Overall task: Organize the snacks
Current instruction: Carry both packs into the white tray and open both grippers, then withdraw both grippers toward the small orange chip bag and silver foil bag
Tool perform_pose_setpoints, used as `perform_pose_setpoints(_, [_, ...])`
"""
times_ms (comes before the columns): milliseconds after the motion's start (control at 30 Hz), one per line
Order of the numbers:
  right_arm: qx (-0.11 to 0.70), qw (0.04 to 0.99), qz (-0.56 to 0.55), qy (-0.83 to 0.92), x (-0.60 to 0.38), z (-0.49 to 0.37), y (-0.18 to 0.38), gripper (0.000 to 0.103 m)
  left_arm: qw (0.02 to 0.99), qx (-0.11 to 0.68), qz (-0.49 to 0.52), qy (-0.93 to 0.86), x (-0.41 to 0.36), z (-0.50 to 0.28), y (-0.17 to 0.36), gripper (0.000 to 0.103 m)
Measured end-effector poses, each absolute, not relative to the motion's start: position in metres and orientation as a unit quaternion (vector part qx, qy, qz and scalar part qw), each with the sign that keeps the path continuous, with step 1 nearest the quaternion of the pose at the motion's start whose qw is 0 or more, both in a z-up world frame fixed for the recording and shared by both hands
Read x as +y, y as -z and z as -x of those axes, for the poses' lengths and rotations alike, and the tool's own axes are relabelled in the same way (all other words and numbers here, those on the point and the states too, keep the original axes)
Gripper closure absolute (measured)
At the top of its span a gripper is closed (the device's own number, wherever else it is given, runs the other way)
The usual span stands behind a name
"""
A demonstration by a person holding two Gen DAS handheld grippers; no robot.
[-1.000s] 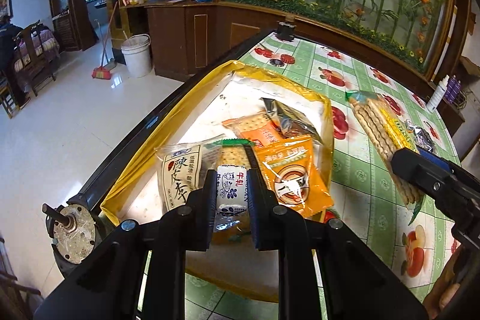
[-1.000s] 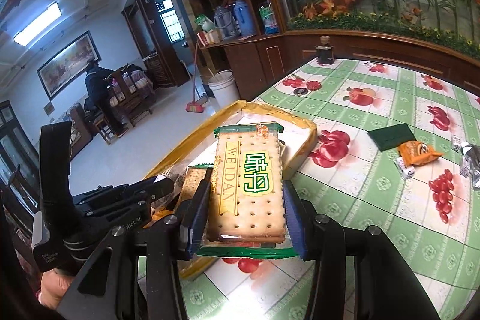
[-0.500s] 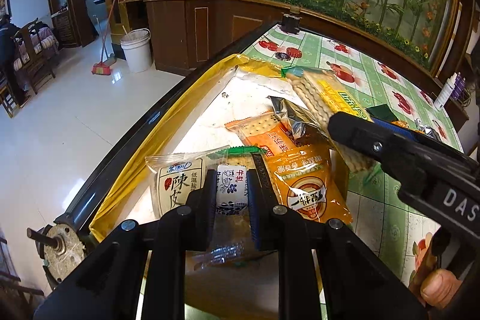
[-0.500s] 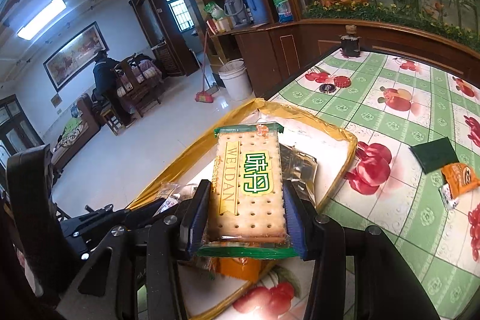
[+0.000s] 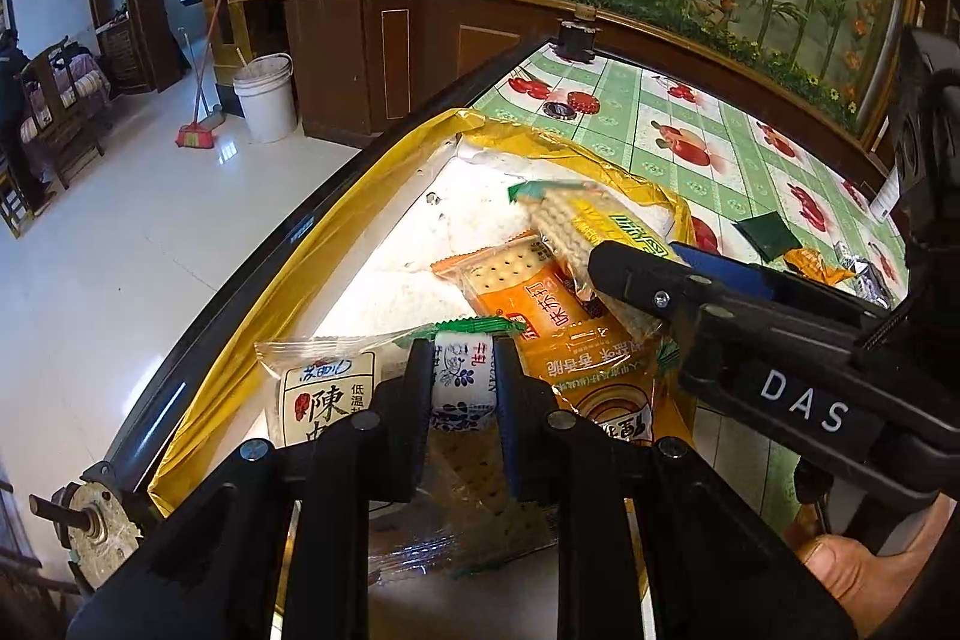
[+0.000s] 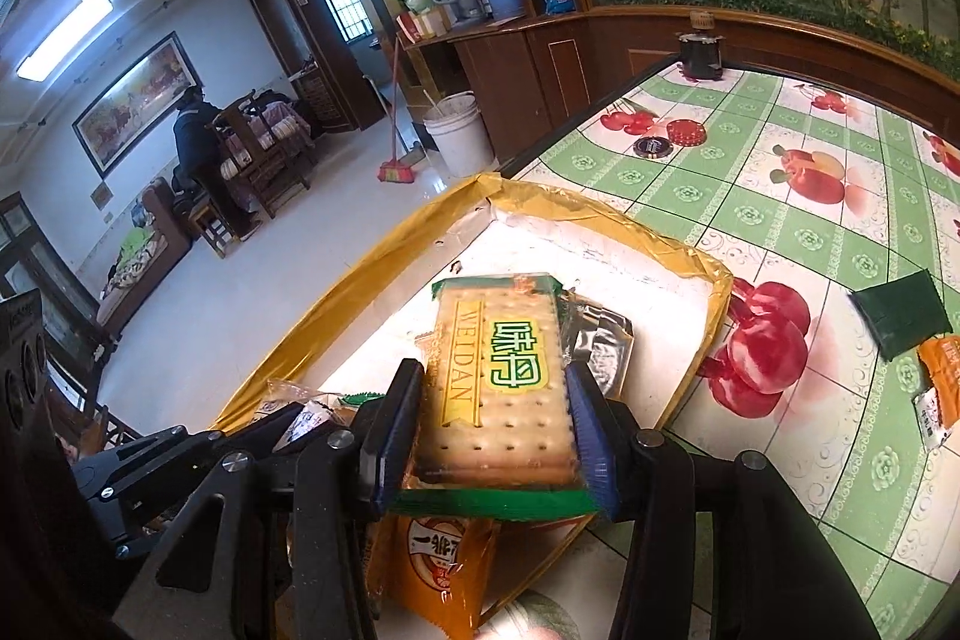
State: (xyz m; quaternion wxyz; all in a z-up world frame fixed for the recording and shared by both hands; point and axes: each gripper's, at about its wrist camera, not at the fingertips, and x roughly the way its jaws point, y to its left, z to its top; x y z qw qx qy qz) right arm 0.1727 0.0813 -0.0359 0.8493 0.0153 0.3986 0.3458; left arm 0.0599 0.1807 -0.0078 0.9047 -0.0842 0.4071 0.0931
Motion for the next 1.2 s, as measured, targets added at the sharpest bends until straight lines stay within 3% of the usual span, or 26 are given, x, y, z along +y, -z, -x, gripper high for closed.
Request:
perform_pose_setpoints(100, [0.397, 0.851, -0.017, -0.342, 0.078, -0.173, 0.034, 0.052, 0.903, 0.410, 0.091, -0.091, 0.181, -0.061, 0.006, 0.082])
perform_pose_setpoints(200, [0.396, 0.854, -0.029, -0.338, 0.068, -0.175, 0.032, 0.041, 0.904, 0.409, 0.086, -0.086, 0.176, -0.060, 0.003, 0.052])
perform_pose_setpoints(267, [0.394, 0.855, -0.038, -0.335, 0.062, -0.175, 0.030, 0.039, 0.909, 0.399, 0.072, -0.097, 0.170, -0.057, -0.002, 0.027])
perform_pose_setpoints(300, [0.392, 0.857, -0.039, -0.333, 0.059, -0.173, 0.028, 0.039, 0.910, 0.396, 0.069, -0.103, 0.169, -0.055, -0.004, 0.025])
perform_pose_setpoints(1200, [0.358, 0.889, -0.099, -0.269, -0.065, -0.127, -0.001, 0.037, 0.919, 0.381, 0.062, -0.081, 0.126, -0.038, -0.030, 0.025])
